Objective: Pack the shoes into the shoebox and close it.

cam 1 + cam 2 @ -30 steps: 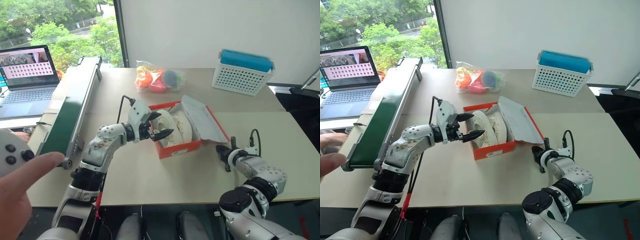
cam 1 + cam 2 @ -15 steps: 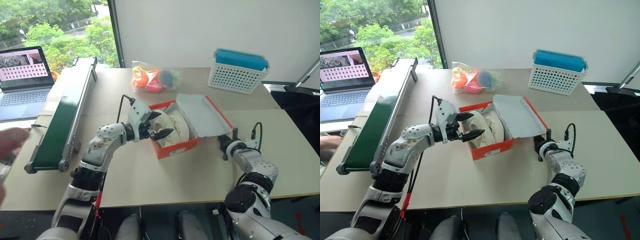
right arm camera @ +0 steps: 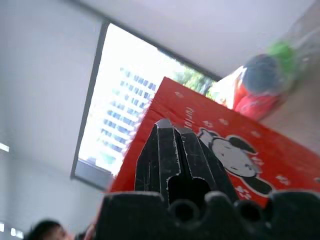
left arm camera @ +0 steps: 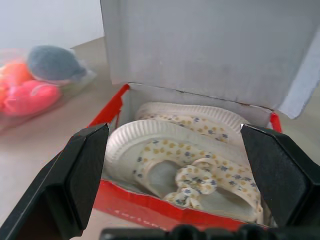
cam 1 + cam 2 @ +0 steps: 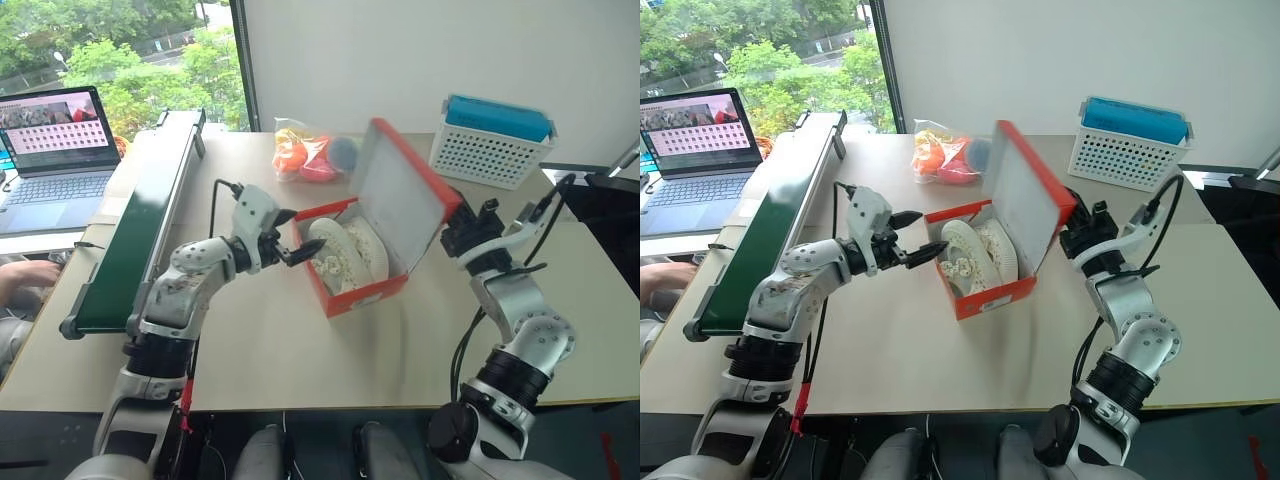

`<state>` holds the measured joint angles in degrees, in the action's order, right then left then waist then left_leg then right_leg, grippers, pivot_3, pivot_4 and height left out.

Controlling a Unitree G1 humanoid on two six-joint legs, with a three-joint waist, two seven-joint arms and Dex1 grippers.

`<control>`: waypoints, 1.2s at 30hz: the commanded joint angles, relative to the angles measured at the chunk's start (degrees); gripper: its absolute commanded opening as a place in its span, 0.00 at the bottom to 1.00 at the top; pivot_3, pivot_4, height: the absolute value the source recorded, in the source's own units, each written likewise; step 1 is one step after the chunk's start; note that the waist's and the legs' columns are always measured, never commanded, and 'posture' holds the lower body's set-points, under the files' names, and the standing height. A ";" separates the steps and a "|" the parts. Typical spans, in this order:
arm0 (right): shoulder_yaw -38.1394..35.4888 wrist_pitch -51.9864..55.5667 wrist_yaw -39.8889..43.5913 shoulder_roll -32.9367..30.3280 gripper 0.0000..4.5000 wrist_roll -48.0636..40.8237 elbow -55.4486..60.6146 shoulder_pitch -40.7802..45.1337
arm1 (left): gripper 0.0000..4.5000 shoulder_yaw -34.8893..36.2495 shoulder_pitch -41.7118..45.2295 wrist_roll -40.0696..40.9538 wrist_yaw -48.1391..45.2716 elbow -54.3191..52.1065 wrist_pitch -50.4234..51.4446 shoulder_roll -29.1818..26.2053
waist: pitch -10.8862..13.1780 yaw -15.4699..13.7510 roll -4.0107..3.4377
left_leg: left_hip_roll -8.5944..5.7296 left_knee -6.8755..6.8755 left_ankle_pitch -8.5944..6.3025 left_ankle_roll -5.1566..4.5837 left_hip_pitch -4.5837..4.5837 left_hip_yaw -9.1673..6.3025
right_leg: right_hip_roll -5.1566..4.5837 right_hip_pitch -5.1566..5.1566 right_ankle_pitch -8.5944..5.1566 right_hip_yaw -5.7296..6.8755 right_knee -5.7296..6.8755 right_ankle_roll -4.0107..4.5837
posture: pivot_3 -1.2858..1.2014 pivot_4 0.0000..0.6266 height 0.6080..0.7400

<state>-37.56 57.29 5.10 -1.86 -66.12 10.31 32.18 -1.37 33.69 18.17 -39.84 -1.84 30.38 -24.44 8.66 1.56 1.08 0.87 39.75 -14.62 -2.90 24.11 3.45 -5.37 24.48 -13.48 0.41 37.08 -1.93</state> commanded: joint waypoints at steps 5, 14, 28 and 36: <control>16.80 3.94 0.75 -7.64 0.00 7.48 -7.43 4.67 | 1.00 2.94 -1.38 1.62 0.21 -5.46 1.75 -2.74 | 0.00 -0.10 0.00 | 0.00 0.02 0.00 0.00 -0.01 0.01 | 0.02 0.01 0.00 0.00 -0.07 0.01 | 0.52 0.24 0.73; 29.03 -3.85 6.89 -8.79 0.00 24.57 -27.45 14.07 | 1.00 3.57 -6.55 3.80 -5.04 -8.67 3.41 -9.22 | 0.02 -0.25 0.00 | -0.01 0.02 0.00 0.01 0.11 0.03 | 0.01 0.11 0.00 0.04 0.01 0.01 | 0.52 0.24 0.73; 46.05 -6.38 12.44 -7.34 0.00 44.78 -37.36 14.47 | 1.00 0.83 -7.07 3.32 -4.21 -9.74 3.25 -7.12 | -0.05 0.53 0.09 | 0.03 0.04 0.00 0.02 -0.41 0.02 | 0.00 -0.28 0.00 0.02 -0.01 0.03 | 0.52 0.24 0.73; 42.05 -5.35 12.39 -7.57 0.00 44.82 -28.47 11.96 | 1.00 -0.09 -7.34 2.05 -2.41 -8.49 1.83 -5.00 | -0.09 0.38 0.13 | 0.02 -0.02 0.00 0.03 -0.41 0.01 | -0.04 -0.24 0.00 0.02 0.01 0.03 | 0.52 0.24 0.73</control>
<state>4.77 48.91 17.80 -8.79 -21.59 -18.88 46.04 -1.52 26.20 20.36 -42.96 -9.40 33.54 -29.63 8.57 1.94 1.21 0.88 39.74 -14.62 -2.86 23.74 3.45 -5.43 24.25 -13.48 0.45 37.08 -1.90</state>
